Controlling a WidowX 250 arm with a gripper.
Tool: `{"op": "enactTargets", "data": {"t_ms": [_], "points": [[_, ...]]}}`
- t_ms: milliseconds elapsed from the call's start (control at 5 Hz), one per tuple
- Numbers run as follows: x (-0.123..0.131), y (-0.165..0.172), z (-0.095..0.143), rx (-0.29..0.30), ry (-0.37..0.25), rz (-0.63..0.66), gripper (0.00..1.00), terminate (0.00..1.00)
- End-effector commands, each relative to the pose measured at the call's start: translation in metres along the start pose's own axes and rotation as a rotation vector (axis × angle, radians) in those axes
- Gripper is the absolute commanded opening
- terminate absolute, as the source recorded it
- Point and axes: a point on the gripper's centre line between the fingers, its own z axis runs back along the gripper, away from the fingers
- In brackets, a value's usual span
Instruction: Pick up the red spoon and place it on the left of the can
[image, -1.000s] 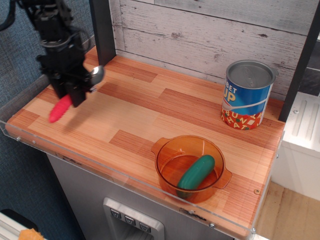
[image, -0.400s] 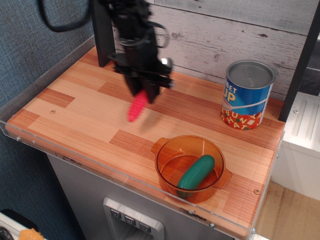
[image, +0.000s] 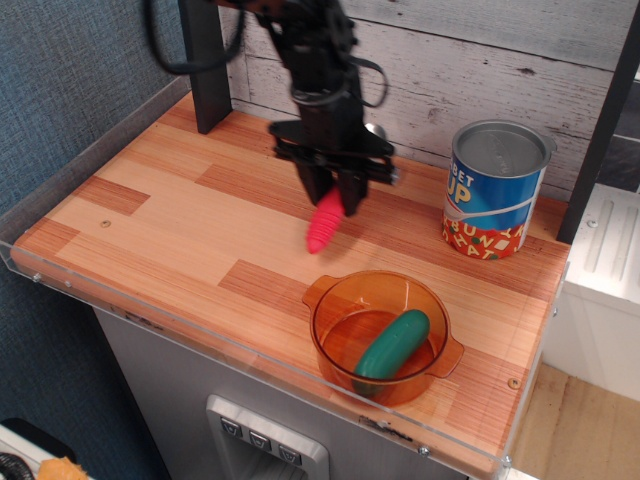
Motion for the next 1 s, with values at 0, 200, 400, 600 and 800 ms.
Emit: {"op": "enactTargets", "data": {"t_ms": [0,200,400,600,800], "points": [[0.012,-0.008,-0.002,0.007,0.010,0.003,0.00,0.00],[0.011,-0.010,-0.006,0.054,0.031,-0.018,0.00,0.00],[0.008,-0.006,-0.005,0.014,0.021,0.005,1.00,0.00],[0.011,-0.003,0.002,0.019,0.010,-0.023,1.00,0.00],[0.012,-0.003,0.014,0.011,-0.029,-0.020,1.00,0.00]]}}
